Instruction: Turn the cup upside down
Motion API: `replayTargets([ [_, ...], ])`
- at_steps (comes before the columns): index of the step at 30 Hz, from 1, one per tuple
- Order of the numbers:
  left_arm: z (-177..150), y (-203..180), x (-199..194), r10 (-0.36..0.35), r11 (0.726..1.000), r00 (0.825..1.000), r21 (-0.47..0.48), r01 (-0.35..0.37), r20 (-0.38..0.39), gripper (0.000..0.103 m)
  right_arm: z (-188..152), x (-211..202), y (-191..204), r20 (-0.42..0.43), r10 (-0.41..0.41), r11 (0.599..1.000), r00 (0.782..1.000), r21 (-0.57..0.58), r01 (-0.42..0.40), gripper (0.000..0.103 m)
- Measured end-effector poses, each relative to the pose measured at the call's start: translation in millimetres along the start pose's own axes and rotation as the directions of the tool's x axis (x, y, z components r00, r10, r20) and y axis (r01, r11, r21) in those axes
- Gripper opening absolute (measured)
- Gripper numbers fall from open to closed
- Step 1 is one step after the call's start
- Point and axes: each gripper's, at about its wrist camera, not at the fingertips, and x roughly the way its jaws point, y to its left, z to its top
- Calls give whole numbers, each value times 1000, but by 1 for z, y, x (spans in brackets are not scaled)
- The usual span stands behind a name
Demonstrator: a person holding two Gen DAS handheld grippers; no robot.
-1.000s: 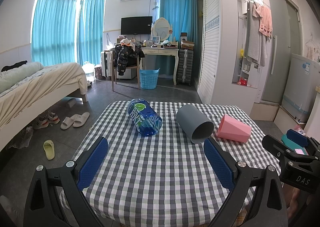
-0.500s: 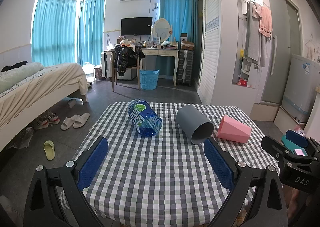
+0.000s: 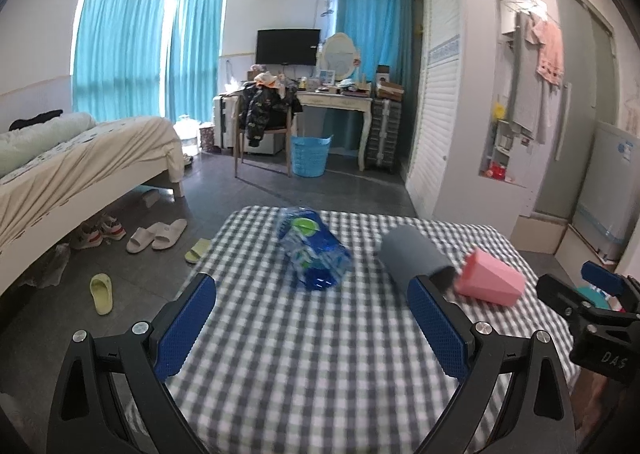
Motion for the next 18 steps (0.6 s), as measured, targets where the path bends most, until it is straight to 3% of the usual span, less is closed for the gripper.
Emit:
replayTargets([
  [10,11,52,55,79,995,994,-55,-83,-75,99,32,85,39,-114,43,995,993,-82,-52,103],
  [18,7,79,88,88,992,987,-80,-99,-131,99,35,166,60,-241,12,990,970,-134,-45,103],
])
